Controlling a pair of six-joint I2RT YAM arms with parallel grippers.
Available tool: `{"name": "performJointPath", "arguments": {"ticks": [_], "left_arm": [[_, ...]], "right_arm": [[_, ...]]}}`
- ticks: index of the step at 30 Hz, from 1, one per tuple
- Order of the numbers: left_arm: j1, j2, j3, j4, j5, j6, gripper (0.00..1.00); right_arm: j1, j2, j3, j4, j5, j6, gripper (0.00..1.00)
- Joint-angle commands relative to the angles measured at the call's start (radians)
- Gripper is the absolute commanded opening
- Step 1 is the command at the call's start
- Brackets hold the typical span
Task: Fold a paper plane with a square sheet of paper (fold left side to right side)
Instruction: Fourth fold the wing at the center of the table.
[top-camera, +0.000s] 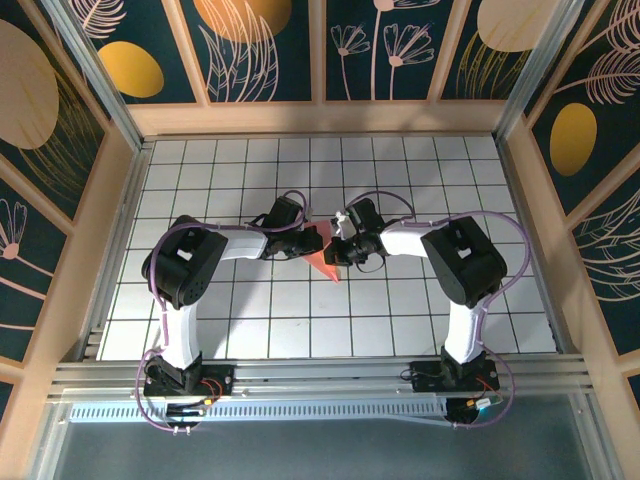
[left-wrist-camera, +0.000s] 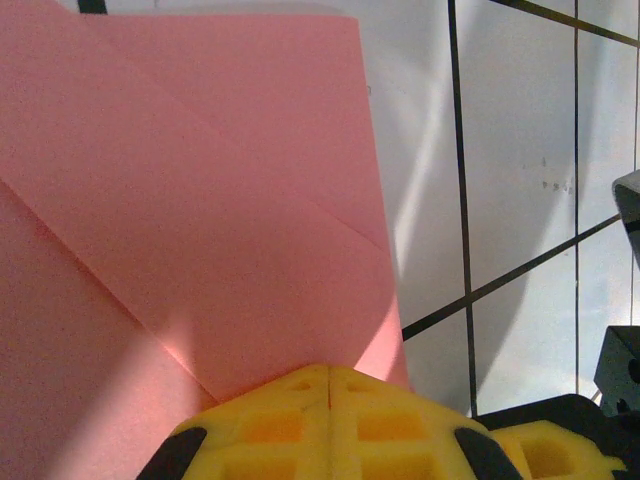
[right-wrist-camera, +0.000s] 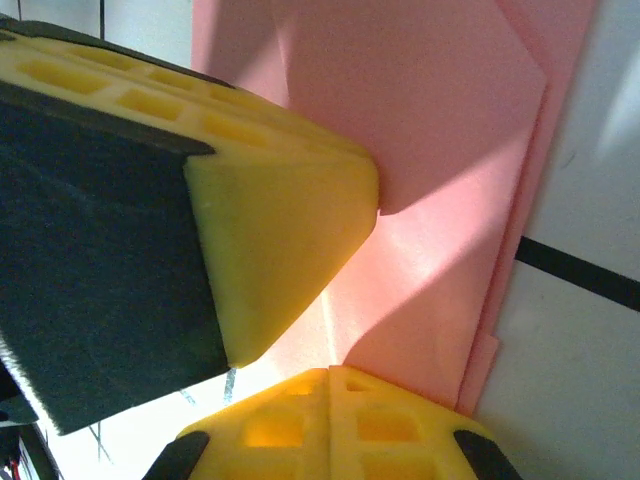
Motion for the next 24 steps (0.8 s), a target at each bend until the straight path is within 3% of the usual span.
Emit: {"name": "performJointPath", "arguments": {"ticks": [1, 24], "left_arm": [[0.004, 0.042, -0.002, -0.087, -0.070, 0.006, 0.00], [0.005, 0.069, 0.004, -0.118, -0.106, -0.022, 0.00]], "right_arm": [[0.009, 0.008, 0.009, -0.037, 0.014, -0.012, 0.00], [0.022, -0.110, -0.115, -0.112, 0.011, -0.024, 0.00]]}}
